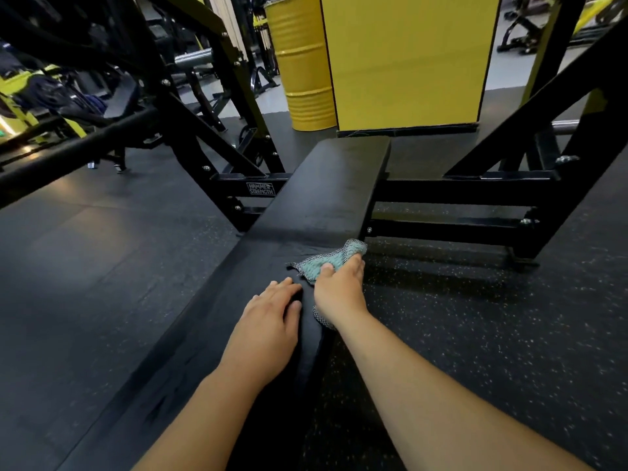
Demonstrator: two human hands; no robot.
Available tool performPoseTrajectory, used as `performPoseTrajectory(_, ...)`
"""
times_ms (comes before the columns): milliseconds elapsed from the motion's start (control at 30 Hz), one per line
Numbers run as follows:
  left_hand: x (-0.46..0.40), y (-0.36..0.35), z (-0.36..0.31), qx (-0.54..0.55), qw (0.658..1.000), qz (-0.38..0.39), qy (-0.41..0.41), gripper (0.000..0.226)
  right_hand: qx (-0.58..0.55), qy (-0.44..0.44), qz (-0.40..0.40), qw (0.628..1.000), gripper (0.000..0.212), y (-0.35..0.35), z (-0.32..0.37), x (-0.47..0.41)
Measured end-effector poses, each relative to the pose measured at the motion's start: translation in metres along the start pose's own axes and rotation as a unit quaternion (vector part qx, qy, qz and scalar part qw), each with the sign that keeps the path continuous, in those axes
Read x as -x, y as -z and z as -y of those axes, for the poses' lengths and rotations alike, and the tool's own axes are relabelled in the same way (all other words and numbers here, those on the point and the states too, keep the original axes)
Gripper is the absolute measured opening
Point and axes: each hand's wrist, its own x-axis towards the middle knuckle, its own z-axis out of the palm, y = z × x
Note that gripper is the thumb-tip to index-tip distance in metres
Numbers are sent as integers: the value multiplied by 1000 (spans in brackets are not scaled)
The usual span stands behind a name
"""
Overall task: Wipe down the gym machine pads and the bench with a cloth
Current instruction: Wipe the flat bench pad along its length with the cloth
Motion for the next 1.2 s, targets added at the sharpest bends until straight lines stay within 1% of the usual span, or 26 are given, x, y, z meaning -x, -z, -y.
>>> performPoseTrajectory(167, 1, -8, -3, -7, 999, -35, 9, 41, 5, 7, 16, 1000, 78, 4, -5, 6)
performPoseTrajectory(400, 8, -11, -1, -26, 999, -16, 7, 43, 12, 0, 34, 999, 76, 5, -14, 21)
performPoseTrajectory(600, 11, -11, -5, -14, 1000, -3, 15, 44, 25, -19, 24, 999, 76, 6, -15, 23)
performPoseTrajectory(967, 5, -4, -3, 3, 1000, -1, 12, 45, 33, -43, 21, 998, 75, 4, 2, 31)
performPoseTrajectory(1200, 0, -5, -3, 6, 1000, -2, 1, 46, 48, -36, 21, 998, 75, 5, 4, 28)
